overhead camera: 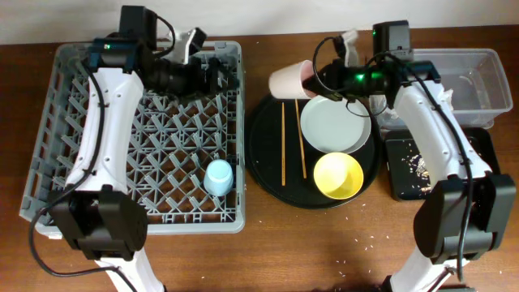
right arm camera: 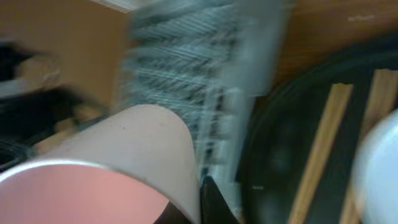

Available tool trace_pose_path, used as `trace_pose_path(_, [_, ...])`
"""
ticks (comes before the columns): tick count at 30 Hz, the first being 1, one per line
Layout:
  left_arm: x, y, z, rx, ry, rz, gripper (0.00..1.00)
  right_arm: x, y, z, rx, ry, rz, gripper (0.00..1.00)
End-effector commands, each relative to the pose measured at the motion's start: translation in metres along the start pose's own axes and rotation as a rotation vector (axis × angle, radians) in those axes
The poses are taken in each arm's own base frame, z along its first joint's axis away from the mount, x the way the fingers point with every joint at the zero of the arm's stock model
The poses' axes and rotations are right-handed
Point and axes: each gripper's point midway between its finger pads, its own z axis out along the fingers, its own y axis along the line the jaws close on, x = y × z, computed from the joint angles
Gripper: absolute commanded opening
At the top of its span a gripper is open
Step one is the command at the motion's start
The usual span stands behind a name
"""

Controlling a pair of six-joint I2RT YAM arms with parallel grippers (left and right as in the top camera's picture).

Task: Sort waste into correct bins and load items into the dishwasher rack
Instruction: 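Grasp the pink cup with the right gripper and lift it, then hand the pink cup from the right gripper to the left gripper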

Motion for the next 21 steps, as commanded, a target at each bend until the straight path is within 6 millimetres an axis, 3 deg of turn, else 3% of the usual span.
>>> trace_pose_path(1, [0.006,-0.046,-0.002,0.448,-0.003,0.062,0.99,0.010,0.054,-0.005,-0.298,0.071,-0.106,0.04])
trace_pose_path(7, [0.019,-0.049,0.002,0.691,-0.004,0.039,0.99,0.014,0.065,0.005,-0.318,0.084,-0.150,0.04])
trace_pose_path(10, [0.024,-0.045,0.006,0.692,0.007,0.015,0.99,0.022,0.072,0.018,-0.325,0.114,-0.162,0.04])
trace_pose_path(14, [0.024,-0.046,0.007,0.693,0.010,0.015,0.97,0.032,0.072,0.051,-0.275,0.146,-0.139,0.04])
trace_pose_path(21, [0.026,-0.046,0.007,0.693,0.016,-0.003,0.89,0.027,0.084,0.078,-0.229,0.106,-0.154,0.04])
